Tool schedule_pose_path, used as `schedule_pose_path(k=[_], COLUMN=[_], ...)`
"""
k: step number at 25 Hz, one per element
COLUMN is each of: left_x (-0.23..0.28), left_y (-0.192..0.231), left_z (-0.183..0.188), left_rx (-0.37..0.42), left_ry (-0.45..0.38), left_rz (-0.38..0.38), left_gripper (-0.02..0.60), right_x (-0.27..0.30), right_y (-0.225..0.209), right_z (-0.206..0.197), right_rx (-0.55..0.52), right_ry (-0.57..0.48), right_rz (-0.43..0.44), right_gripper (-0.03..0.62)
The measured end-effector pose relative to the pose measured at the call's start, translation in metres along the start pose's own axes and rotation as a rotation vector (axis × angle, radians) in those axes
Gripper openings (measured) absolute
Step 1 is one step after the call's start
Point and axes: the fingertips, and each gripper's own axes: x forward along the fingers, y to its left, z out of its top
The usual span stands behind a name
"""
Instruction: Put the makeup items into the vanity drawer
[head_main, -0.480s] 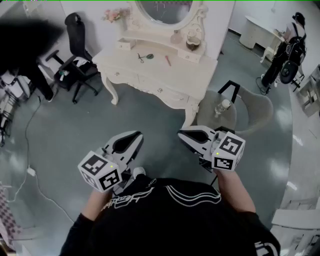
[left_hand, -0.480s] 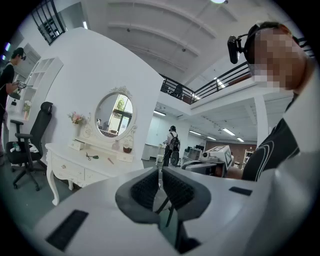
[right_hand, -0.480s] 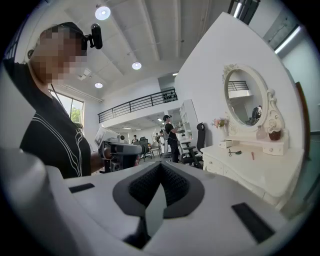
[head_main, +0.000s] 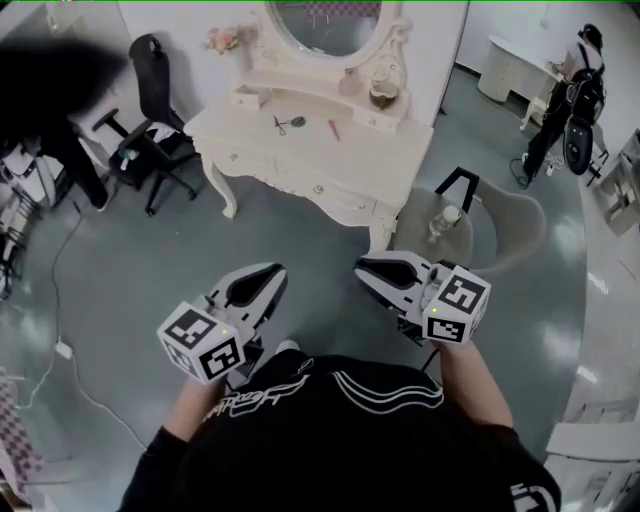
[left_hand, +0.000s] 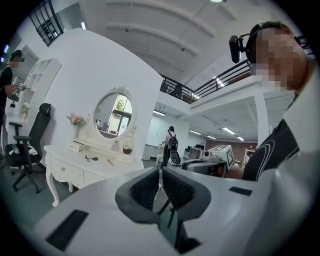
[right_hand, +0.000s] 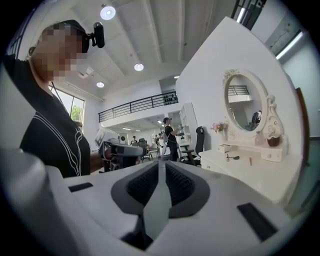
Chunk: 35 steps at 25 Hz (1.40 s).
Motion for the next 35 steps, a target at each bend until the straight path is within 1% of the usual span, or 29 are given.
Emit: schedule_pose_path(k=[1,3,4,6,9,12,13,16,19,23,28,31,35], left_x=[0.001,0.004,0.004,0.005,0.009,0.014,0.017,0.026,0.040,0.065,0.109,0.134,0.164], left_y=[0.001,0.004,0.007,0.015,0.031,0.053,0.061,0.091,0.129,0.191,0.283,0.338,0.399], left_z=[0.000,0.001,0.001,0.001,-0.002,-0.004,-0.004,-0.002,0.004,0.019,0.038,0.048,0.058], left_rx=[0.002,0.002,0.000,-0.007,-0.016,-0.025,-0.029,-0.045,-0.067,-0.084,-0.089,-0.064,-0.058], left_ry=[0.001,0.003,0.005,0.006,0.007,0.011,0.012,0.014,0.027,0.057,0.113,0.147,0.187], left_rz=[-0.001,0.000,0.002,0.010,0.021,0.026,0.027,0.029,0.023,-0.001,-0.041,-0.065,-0.099], left_gripper=[0.043,0.043,0.043,0.043,0.043,0.043,0.043,0.043,0.043,0.043,0.043,0.043,0.043], right_x=[0.001,0.003,0.005,0.009,0.020,0.034,0.039,0.057,0.082,0.123,0.181,0.217,0.253], right_y=[-0.002,-0.008,-0.012,-0.022,-0.040,-0.056,-0.063,-0.092,-0.128,-0.182,-0.258,-0.300,-0.353], right_z=[0.001,0.001,0.001,0.001,-0.002,0.000,0.002,0.003,0.006,0.012,0.019,0.022,0.025], right_rx=[0.012,0.029,0.031,0.033,0.029,-0.002,-0.012,-0.012,-0.017,-0.036,0.017,0.039,0.067], right_ry=[-0.008,-0.016,-0.018,-0.025,-0.028,-0.048,-0.054,-0.047,-0.014,0.037,0.064,0.083,0.089], right_rz=[-0.001,-0.009,-0.017,-0.034,-0.058,-0.064,-0.071,-0.100,-0.145,-0.231,-0.315,-0.353,-0.417], right_gripper=[0.059,0.182,0.214,0.232,0.236,0.237,0.251,0.264,0.264,0.264,0.264,0.262,0.262])
